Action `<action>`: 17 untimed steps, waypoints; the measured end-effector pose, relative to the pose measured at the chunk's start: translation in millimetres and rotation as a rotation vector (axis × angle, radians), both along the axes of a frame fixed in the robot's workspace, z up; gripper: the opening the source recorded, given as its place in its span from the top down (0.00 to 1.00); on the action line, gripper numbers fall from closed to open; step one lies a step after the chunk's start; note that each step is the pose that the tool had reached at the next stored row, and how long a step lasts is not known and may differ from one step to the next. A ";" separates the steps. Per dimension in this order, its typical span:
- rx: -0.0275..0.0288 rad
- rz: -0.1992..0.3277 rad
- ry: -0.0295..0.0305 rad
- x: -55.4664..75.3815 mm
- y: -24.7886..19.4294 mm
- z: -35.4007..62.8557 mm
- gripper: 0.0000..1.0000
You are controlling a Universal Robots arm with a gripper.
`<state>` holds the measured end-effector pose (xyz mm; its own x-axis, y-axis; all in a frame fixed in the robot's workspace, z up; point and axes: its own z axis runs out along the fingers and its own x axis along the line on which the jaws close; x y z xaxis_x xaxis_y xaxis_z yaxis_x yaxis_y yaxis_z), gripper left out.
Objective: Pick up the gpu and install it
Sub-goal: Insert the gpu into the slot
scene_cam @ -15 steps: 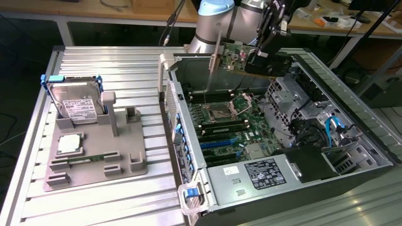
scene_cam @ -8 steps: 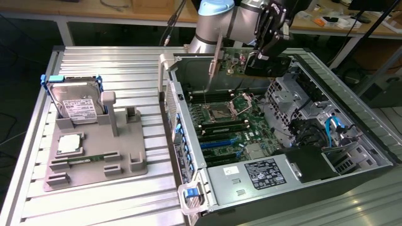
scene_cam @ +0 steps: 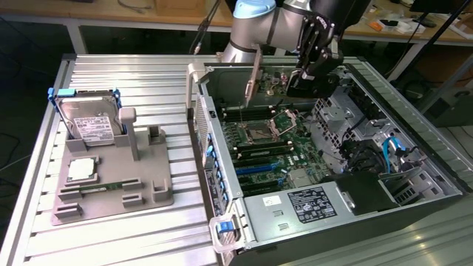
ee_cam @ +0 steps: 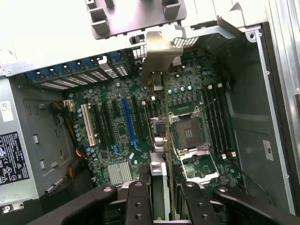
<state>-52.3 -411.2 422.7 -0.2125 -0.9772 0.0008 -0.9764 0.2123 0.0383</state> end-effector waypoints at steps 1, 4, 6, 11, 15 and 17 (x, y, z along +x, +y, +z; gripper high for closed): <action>-0.0001 0.000 0.0000 0.0 -1.9 -1.8 0.70; 0.0001 0.001 -0.0001 0.0 -8.4 -7.9 0.70; 0.0002 0.011 0.0000 -0.1 -10.2 -12.4 0.70; 0.0001 0.080 0.0003 0.0 -10.9 -21.7 0.70; 0.0001 0.125 0.0007 0.0 -11.6 -27.8 0.70; 0.0000 0.146 0.0008 0.0 -12.1 -31.7 0.70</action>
<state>-52.3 -423.3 391.0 -0.0680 -0.9977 0.0009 -0.9969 0.0680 0.0391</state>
